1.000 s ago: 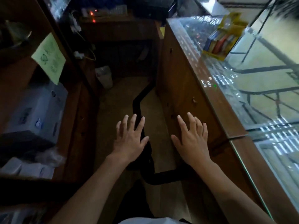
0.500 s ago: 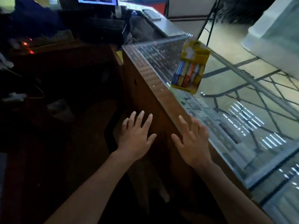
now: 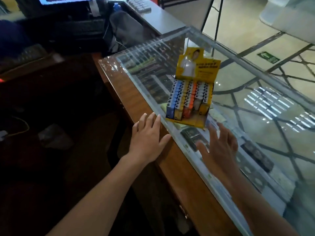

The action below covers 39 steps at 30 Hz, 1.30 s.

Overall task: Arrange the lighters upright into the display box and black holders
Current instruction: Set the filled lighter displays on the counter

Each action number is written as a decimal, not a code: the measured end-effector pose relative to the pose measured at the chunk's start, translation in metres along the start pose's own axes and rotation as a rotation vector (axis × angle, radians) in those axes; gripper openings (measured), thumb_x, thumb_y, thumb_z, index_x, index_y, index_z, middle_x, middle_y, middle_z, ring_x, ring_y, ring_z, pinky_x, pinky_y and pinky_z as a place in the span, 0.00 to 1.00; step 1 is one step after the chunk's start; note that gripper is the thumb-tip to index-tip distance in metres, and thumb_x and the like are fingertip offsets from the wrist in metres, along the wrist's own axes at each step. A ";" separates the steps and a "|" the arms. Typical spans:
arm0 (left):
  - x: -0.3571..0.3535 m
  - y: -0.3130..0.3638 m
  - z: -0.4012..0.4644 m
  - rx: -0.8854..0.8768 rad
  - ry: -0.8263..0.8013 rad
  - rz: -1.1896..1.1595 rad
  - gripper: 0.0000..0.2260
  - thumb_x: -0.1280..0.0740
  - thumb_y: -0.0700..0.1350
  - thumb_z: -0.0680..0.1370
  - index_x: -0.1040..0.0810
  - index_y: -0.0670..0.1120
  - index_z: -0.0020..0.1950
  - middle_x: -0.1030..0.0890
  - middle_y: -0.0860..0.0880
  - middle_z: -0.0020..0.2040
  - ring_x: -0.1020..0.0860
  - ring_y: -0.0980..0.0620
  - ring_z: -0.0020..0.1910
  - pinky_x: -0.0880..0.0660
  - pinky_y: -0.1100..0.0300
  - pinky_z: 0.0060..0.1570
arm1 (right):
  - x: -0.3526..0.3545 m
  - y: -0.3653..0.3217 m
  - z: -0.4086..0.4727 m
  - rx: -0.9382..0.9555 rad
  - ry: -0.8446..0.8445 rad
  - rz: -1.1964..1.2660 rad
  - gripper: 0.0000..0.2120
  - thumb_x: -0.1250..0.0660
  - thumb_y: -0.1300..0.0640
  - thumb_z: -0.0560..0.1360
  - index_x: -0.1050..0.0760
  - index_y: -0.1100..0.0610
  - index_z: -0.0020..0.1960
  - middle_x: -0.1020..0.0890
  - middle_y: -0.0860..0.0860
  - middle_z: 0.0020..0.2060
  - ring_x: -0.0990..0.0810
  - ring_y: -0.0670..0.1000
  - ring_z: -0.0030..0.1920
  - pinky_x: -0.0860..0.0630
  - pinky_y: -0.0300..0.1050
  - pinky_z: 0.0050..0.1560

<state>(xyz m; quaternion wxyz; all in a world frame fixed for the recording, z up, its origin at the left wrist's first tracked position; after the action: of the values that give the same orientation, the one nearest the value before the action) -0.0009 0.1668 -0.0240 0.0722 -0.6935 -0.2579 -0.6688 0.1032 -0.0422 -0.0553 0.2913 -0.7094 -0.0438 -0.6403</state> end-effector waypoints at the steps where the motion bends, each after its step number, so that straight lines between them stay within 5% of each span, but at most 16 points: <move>1: -0.003 0.001 0.015 -0.008 -0.016 -0.005 0.33 0.46 0.65 0.81 0.51 0.52 0.81 0.50 0.51 0.81 0.59 0.48 0.80 0.56 0.47 0.77 | -0.002 0.004 0.013 -0.014 0.005 -0.011 0.32 0.45 0.36 0.78 0.46 0.48 0.78 0.48 0.54 0.77 0.52 0.57 0.76 0.48 0.63 0.76; 7: -0.021 0.001 0.067 -0.022 -0.058 -0.143 0.32 0.39 0.67 0.77 0.43 0.61 0.78 0.51 0.53 0.81 0.60 0.49 0.79 0.59 0.46 0.75 | -0.007 0.008 0.057 -0.044 0.053 -0.023 0.35 0.35 0.33 0.74 0.44 0.40 0.75 0.43 0.55 0.76 0.47 0.61 0.75 0.47 0.66 0.73; 16: -0.022 -0.003 0.075 0.004 -0.005 -0.208 0.20 0.33 0.63 0.76 0.27 0.65 0.68 0.46 0.54 0.80 0.57 0.48 0.78 0.58 0.43 0.71 | -0.009 0.009 0.065 -0.038 0.031 -0.039 0.33 0.38 0.30 0.72 0.39 0.37 0.75 0.47 0.50 0.77 0.49 0.58 0.75 0.50 0.64 0.72; 25: -0.029 0.006 0.024 -0.048 -0.013 -0.167 0.22 0.34 0.61 0.78 0.31 0.65 0.71 0.46 0.52 0.80 0.56 0.45 0.78 0.55 0.40 0.71 | -0.002 0.019 0.011 -0.061 -0.011 -0.051 0.37 0.50 0.25 0.67 0.39 0.35 0.73 0.48 0.49 0.77 0.50 0.59 0.74 0.51 0.63 0.71; 30: -0.035 0.026 -0.038 -0.087 -0.054 -0.180 0.23 0.37 0.60 0.79 0.36 0.63 0.74 0.47 0.51 0.80 0.56 0.44 0.78 0.55 0.39 0.72 | 0.006 0.030 -0.060 -0.106 0.012 -0.041 0.32 0.33 0.34 0.72 0.35 0.38 0.73 0.47 0.52 0.77 0.50 0.61 0.75 0.46 0.65 0.71; 34: -0.043 0.041 -0.087 -0.158 -0.085 -0.136 0.25 0.39 0.62 0.79 0.38 0.63 0.76 0.48 0.52 0.80 0.57 0.45 0.78 0.55 0.40 0.73 | 0.015 0.042 -0.122 -0.190 -0.024 -0.056 0.34 0.32 0.37 0.73 0.39 0.38 0.76 0.52 0.52 0.78 0.55 0.61 0.76 0.49 0.67 0.73; 39: -0.057 0.067 -0.144 -0.312 -0.096 -0.123 0.24 0.39 0.62 0.80 0.37 0.62 0.75 0.47 0.52 0.79 0.56 0.46 0.77 0.53 0.40 0.73 | 0.027 0.069 -0.207 -0.291 0.003 -0.007 0.35 0.45 0.26 0.70 0.40 0.35 0.75 0.55 0.48 0.78 0.55 0.61 0.77 0.47 0.68 0.73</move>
<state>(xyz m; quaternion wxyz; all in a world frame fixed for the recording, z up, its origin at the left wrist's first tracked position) -0.0965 0.0305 -0.0487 -0.0896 -0.7104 -0.1960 -0.6700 -0.0451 -0.2048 -0.0527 0.1832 -0.7431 0.0472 -0.6419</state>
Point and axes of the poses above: each hand's wrist, its own z-axis towards the middle knuckle, its own x-axis out of the back of the hand, y = z × x, the point moved 2 cm from there along z, towards the middle knuckle
